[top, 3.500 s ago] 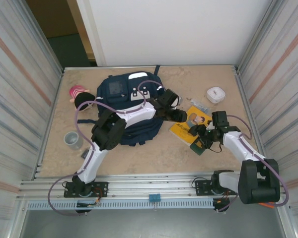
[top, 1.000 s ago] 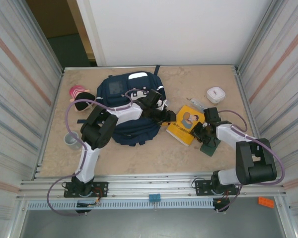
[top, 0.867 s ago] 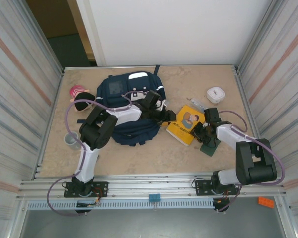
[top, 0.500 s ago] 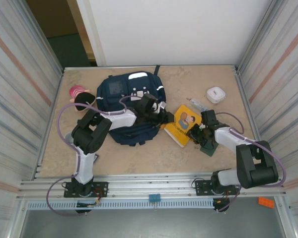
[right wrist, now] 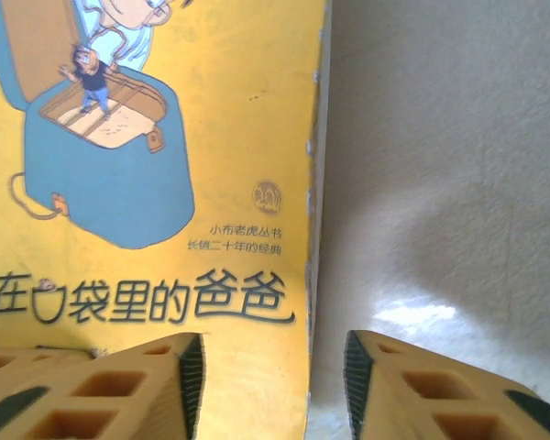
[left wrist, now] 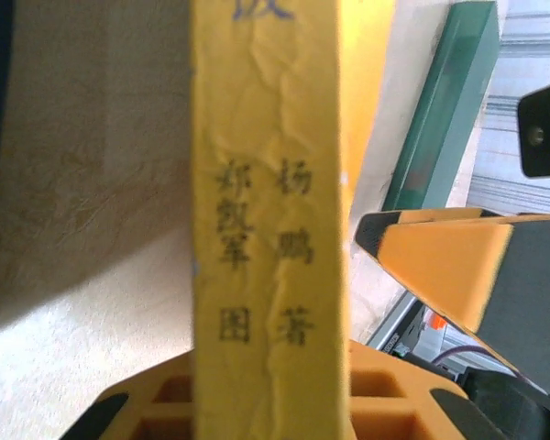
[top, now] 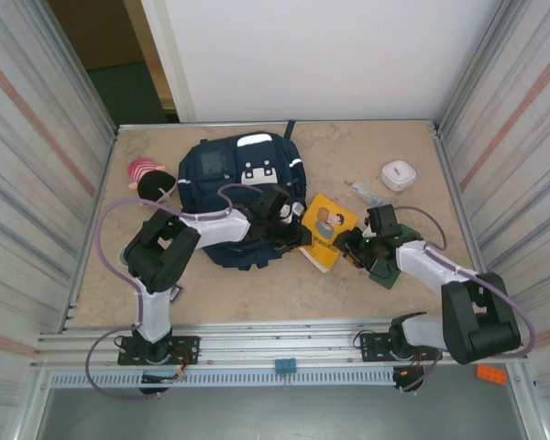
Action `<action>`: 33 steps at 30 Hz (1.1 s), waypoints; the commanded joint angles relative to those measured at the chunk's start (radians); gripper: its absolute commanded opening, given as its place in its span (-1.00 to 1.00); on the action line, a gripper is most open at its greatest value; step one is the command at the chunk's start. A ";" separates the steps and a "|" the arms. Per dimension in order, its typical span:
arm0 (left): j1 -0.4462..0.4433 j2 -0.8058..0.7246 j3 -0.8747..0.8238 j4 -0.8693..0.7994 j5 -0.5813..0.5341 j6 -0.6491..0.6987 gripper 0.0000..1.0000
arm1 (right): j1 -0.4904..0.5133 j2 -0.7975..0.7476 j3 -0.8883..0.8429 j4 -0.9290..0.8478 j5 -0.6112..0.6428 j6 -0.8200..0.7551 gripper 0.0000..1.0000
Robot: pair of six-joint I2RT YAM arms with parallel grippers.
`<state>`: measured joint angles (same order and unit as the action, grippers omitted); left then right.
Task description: Pack the student bag
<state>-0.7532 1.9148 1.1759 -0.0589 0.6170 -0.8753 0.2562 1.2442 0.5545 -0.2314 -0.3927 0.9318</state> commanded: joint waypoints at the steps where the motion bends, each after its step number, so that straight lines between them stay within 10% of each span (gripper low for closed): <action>1: -0.001 -0.121 -0.009 0.027 -0.093 0.010 -0.93 | 0.006 -0.111 0.064 -0.070 0.031 -0.017 0.12; 13: 0.006 -0.432 -0.178 0.385 -0.408 -0.279 -1.00 | 0.114 -0.422 0.093 0.132 0.170 0.192 0.25; 21: 0.008 -0.528 -0.274 0.518 -0.627 -0.427 -1.00 | 0.379 -0.327 0.084 0.405 0.393 0.393 0.66; 33: 0.007 -0.561 -0.341 0.584 -0.659 -0.607 -1.00 | 0.480 -0.045 0.123 0.736 0.479 0.635 0.66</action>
<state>-0.7479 1.4223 0.8272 0.3996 -0.0029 -1.4406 0.7231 1.1671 0.6418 0.4004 0.0303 1.4769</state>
